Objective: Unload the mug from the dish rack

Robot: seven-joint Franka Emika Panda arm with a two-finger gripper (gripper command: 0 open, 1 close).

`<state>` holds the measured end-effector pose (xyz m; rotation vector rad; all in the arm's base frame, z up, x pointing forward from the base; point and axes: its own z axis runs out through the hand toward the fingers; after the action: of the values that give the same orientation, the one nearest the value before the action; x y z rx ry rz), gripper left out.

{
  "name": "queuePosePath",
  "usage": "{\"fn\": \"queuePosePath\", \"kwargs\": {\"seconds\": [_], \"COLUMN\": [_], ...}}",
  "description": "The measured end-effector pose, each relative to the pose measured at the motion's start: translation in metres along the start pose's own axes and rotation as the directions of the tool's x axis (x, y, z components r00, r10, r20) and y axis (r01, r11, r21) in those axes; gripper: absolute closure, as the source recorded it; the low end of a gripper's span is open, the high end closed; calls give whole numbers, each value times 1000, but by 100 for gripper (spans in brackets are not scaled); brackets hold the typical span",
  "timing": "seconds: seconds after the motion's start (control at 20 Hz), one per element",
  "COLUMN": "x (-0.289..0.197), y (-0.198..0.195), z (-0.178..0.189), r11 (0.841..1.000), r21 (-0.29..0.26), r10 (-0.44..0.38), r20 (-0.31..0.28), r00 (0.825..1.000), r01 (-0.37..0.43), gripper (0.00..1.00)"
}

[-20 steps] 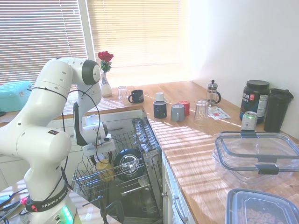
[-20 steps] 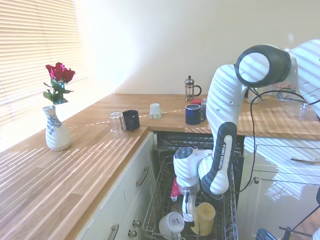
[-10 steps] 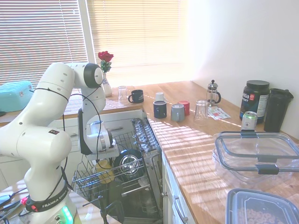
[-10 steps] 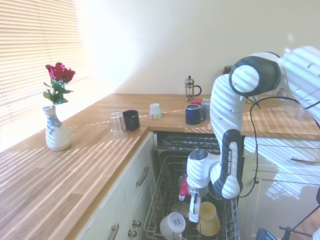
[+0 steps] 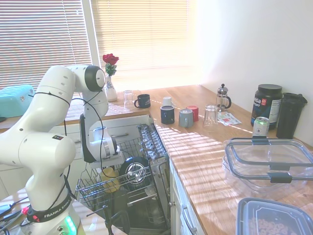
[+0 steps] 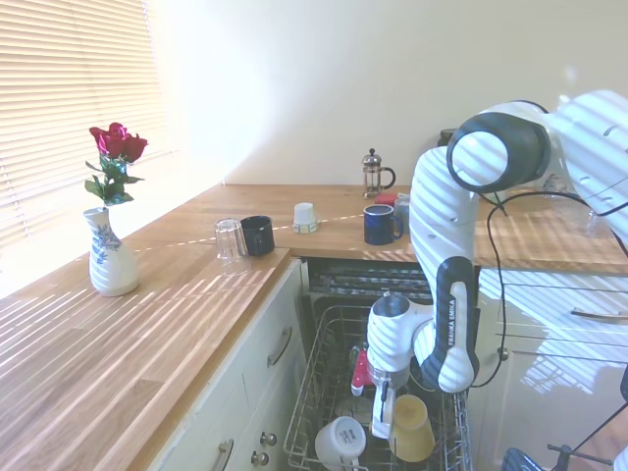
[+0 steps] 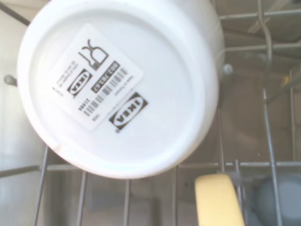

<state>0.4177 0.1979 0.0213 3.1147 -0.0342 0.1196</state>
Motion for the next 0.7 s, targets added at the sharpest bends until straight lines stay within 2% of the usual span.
{"fn": "queuePosePath", "kwargs": {"seconds": [0.3, 0.7], "x": [3, 15], "y": [-15, -33], "z": [-16, -64], "r11": [997, 990], "r21": [-74, -140], "r10": [-6, 34], "r20": [21, 45], "r00": [1000, 998], "r01": [7, -27], "gripper": [100, 100]}}
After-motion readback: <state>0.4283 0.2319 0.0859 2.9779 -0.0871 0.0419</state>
